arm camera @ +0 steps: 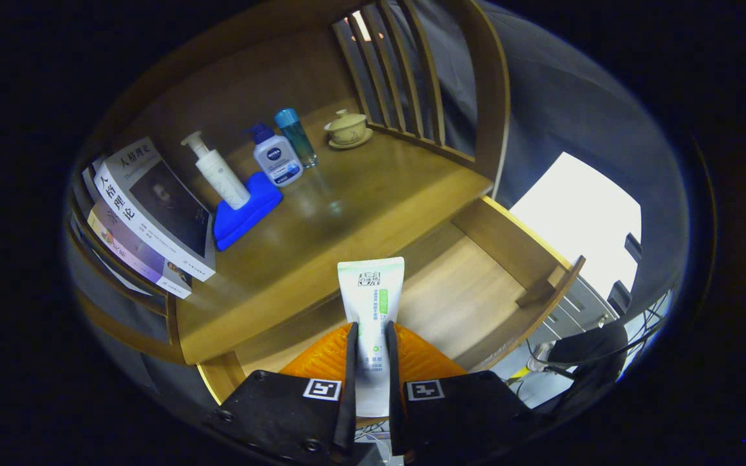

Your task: Pull open the drawer, take out the items inside it, and place them on the countertop above the cabinet.

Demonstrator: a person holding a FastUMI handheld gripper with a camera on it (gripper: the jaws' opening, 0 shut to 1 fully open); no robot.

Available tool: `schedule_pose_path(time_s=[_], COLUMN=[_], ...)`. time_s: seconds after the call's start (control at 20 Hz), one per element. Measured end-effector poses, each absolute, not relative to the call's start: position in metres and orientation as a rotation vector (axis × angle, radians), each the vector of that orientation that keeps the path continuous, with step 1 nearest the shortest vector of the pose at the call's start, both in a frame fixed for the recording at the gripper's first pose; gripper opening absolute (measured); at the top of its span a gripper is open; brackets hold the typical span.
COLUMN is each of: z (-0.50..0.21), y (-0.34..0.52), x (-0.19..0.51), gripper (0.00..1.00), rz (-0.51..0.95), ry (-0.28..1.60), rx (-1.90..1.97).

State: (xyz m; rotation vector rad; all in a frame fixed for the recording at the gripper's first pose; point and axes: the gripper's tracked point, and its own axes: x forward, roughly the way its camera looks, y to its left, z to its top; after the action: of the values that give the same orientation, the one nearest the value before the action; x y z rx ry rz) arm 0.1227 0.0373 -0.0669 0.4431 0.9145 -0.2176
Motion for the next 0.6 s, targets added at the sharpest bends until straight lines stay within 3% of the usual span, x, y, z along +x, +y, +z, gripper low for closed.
schedule_pose_path(time_s=[0.6], z=[-0.05], y=[0.087], x=[0.225], gripper=[0.23], rz=[0.043], ry=[0.769], rx=[0.203])
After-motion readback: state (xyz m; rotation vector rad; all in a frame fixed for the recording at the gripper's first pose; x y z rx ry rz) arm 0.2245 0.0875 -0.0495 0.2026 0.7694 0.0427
